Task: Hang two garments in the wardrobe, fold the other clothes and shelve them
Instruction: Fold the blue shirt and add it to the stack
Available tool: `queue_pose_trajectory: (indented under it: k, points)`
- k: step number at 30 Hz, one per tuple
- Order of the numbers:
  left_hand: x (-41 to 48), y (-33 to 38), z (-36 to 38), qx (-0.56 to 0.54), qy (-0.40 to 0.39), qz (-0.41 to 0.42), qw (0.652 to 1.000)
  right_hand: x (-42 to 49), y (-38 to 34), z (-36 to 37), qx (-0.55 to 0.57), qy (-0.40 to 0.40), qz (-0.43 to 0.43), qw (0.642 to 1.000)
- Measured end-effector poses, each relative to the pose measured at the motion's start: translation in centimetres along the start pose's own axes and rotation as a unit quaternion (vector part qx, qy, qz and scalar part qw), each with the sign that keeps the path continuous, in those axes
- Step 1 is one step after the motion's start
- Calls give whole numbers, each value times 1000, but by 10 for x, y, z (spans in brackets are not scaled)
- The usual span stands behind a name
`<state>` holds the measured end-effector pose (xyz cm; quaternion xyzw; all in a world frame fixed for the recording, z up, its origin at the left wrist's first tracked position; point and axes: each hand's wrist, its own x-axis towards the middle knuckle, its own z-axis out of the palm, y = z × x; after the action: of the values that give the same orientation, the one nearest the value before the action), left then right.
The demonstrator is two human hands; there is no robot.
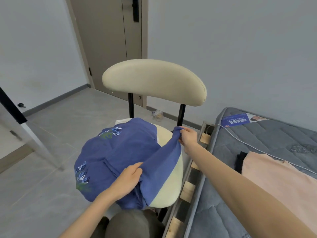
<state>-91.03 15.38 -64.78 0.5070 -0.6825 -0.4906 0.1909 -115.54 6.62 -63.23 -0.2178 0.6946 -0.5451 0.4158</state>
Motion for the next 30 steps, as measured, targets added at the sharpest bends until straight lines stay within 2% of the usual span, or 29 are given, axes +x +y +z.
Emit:
queue_pose_trajectory:
  k: [9, 12, 16, 19, 22, 24, 27, 30]
  points:
    - [30, -42, -75, -19, 102, -67, 992, 15, -9, 110, 21, -76, 14, 997]
    - [36, -57, -87, -10, 105, -96, 990, 18, -4, 128, 13, -94, 32, 995]
    - [44, -66, -91, 49, 101, -131, 985, 15, 7, 122, 11, -162, 30, 986]
    - [53, -59, -85, 125, 180, -139, 966, 9, 16, 102, -20, -142, -31, 989]
    - [62, -40, -72, 161, 251, -100, 949, -5, 28, 77, -69, -89, -57, 992]
    - [70, -29, -63, 180, 222, -88, 954, -14, 40, 60, -95, -57, -38, 993]
    - [83, -20, -49, 219, 153, -127, 955, -21, 60, 42, -103, -17, 28, 994]
    - [92, -16, -38, 243, 154, -148, 946, -30, 78, 32, -74, -35, 105, 991]
